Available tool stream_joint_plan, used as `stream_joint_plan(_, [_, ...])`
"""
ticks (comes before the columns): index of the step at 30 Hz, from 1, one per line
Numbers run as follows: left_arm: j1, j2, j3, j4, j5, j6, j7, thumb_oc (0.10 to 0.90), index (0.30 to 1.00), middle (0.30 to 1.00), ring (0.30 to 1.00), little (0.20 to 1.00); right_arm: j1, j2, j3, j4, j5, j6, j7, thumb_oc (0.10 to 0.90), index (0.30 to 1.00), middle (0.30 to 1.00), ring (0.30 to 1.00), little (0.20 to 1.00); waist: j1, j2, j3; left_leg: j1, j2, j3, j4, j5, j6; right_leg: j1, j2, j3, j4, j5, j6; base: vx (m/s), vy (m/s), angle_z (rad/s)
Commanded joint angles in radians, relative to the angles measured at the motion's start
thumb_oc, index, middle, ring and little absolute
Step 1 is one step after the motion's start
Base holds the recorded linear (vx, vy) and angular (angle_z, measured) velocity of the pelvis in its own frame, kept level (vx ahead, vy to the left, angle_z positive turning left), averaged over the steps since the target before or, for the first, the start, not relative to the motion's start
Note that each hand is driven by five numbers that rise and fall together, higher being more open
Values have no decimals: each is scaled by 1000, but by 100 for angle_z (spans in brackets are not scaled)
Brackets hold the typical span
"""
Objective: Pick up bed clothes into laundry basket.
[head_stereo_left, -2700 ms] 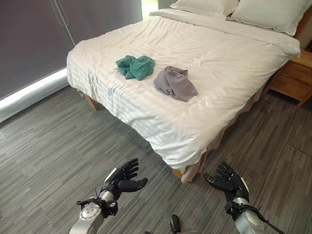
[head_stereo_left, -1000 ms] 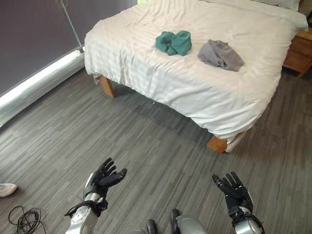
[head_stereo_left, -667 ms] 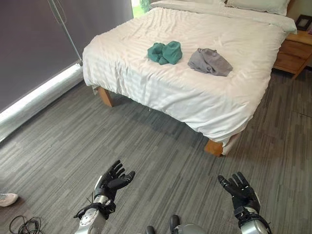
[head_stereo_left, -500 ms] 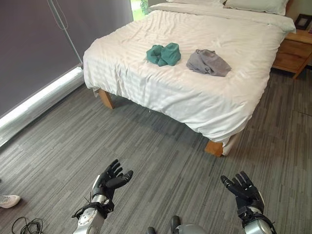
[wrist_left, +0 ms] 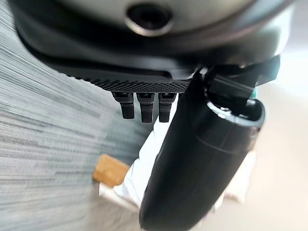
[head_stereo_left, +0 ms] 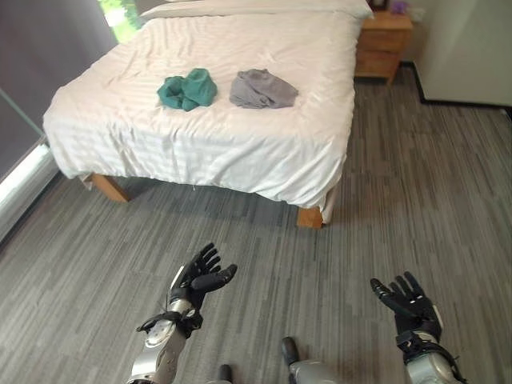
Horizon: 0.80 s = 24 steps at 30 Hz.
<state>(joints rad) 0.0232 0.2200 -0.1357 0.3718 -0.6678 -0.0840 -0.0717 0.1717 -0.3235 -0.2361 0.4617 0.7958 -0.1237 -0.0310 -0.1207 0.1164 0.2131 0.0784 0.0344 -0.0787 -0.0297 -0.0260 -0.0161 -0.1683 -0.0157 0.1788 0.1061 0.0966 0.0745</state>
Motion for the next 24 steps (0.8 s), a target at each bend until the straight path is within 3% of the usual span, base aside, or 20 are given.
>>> stream_joint_plan(1, [18, 106, 65, -129, -13, -89, -19, 800, 900, 900, 900, 900, -14, 52, 41, -88, 12, -72, 40, 800, 900, 900, 900, 900, 29, -83, 6, -41, -5, 36, 73, -41, 21, -5, -106, 26, 144, -34, 92, -157, 247, -63])
stream_joint_plan(4, [24, 122, 85, -131, 3, -84, -18, 800, 900, 900, 900, 900, -3, 64, 75, -75, 35, -49, 64, 800, 900, 900, 900, 900, 29, -78, 26, -41, -10, 56, 82, -31, 36, -42, -35, -41, 252, -60, 77, -98, 187, -56])
stream_joint_plan(5, [32, 121, 98, -132, 4, -84, -17, 800, 900, 900, 900, 900, 3, 66, 75, -76, 35, -47, 75, 800, 900, 900, 900, 900, 37, -82, 23, -39, -16, 63, 82, -30, 41, -36, -28, -92, 250, -74, 62, -29, 86, -16])
stream_joint_plan(6, [33, 121, 98, -132, 4, -84, -17, 800, 900, 900, 900, 900, 4, 66, 76, -76, 35, -47, 75, 800, 900, 900, 900, 900, 35, -82, 23, -38, -16, 61, 82, -31, 41, -35, -29, -94, 251, -76, 62, -28, 63, -10])
stream_joint_plan(7, [44, 118, 108, -134, 8, -84, -15, 800, 900, 900, 900, 900, 10, 64, 83, -83, 22, -46, 79, 800, 900, 900, 900, 900, 43, -85, 17, -38, -22, 68, 77, -28, 44, -31, -26, -145, 240, -89, 48, -6, -12, -19])
stream_joint_plan(8, [54, 118, 136, -121, 23, -91, 2, 800, 900, 900, 900, 900, 9, 53, 81, -71, 2, -53, 86, 800, 900, 900, 900, 900, 65, -99, -2, -45, -35, 77, 73, -28, 40, 28, -33, -203, 155, -125, 16, -6, -40, -30])
stream_joint_plan(9, [58, 110, 129, -120, 0, -88, -14, 800, 900, 900, 900, 900, 1, 54, 89, -77, 7, -51, 79, 800, 900, 900, 900, 900, 74, -110, -12, -47, -41, 81, 74, -27, 36, 69, -39, -218, 77, -124, 15, 25, -94, -11])
stream_joint_plan(11, [57, 103, 124, -98, 5, -85, -16, 800, 900, 900, 900, 900, 1, 48, 93, -74, 12, -49, 83, 800, 900, 900, 900, 900, 79, -115, -23, -45, -44, 78, 73, -26, 34, 102, -27, -198, 29, -121, 10, 48, -74, 9])
stream_joint_plan(12, [57, 75, 130, -90, -14, -92, 10, 800, 900, 900, 900, 900, -27, 34, 105, -85, 5, -59, 63, 800, 900, 900, 900, 900, 103, -124, -41, -44, -43, 77, 74, -17, 24, 133, -24, -210, -5, -115, 7, 74, -72, 18])
stream_joint_plan(17, [70, 50, 95, -89, -21, -83, 0, 800, 900, 900, 900, 900, -49, -1, 113, -103, -64, -73, 38, 800, 900, 900, 900, 900, 114, -135, -56, -14, -44, 69, 56, -19, 24, 198, -19, -222, -75, -105, 1, 43, -54, 11])
stream_joint_plan(18, [34, 41, 163, -68, 19, -106, 103, 800, 900, 900, 900, 900, -23, 44, 68, -141, -58, -105, -20, 800, 900, 900, 900, 900, 138, -169, -50, -173, -82, 77, 196, 12, 26, 228, -36, -219, -110, -122, 5, 17, -22, 6])
stream_joint_plan(24, [21, 78, 194, -100, 83, -121, 111, 800, 900, 900, 900, 900, -9, 47, 72, -131, -102, -98, -12, 800, 900, 900, 900, 900, 129, -168, -69, -118, -84, 67, 109, 32, 27, 258, -21, -230, -145, -113, 7, 43, 8, -1])
